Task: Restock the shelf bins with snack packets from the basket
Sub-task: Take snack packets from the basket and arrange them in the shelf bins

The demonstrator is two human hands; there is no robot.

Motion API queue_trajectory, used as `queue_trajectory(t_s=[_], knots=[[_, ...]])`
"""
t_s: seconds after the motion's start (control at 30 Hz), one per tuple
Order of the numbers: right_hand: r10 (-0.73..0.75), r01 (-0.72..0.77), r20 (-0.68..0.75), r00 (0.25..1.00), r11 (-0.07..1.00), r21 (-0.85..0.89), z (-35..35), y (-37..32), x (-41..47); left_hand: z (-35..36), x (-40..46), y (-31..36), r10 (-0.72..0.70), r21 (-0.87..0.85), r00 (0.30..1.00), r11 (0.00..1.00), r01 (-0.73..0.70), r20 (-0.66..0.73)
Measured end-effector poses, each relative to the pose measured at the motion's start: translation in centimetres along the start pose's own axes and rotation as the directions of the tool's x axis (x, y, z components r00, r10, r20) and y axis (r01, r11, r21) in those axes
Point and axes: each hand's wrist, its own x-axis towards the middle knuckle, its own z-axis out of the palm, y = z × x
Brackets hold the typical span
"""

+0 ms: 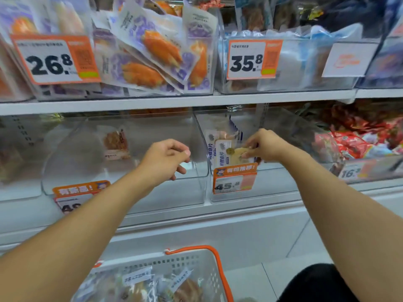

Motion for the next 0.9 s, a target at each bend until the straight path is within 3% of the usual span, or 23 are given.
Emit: queue_trajectory(t_s=[0.33,0.6,0.9], knots=[[0.191,-0.156,-0.196,0.962,0.971,0.182,3.5,-0.9,2.4,-0.8,0.2,-0.3,0.016,0.029,1.0,0.999,-0.016,-0.005],[0.293,-0.24,-0.222,0.93,0.941,0.237,3.4,-1.2,2.3,-0.5,0.7,-0.5,0.001,0.026,1.0,1.0,-0.002,0.01],[0.278,-0.224,-0.212,0.937,0.943,0.248,3.4,-1.6,1.8,-0.9,1.1,-0.7,-0.018,0.05,1.0,0.999,0.018,0.002]])
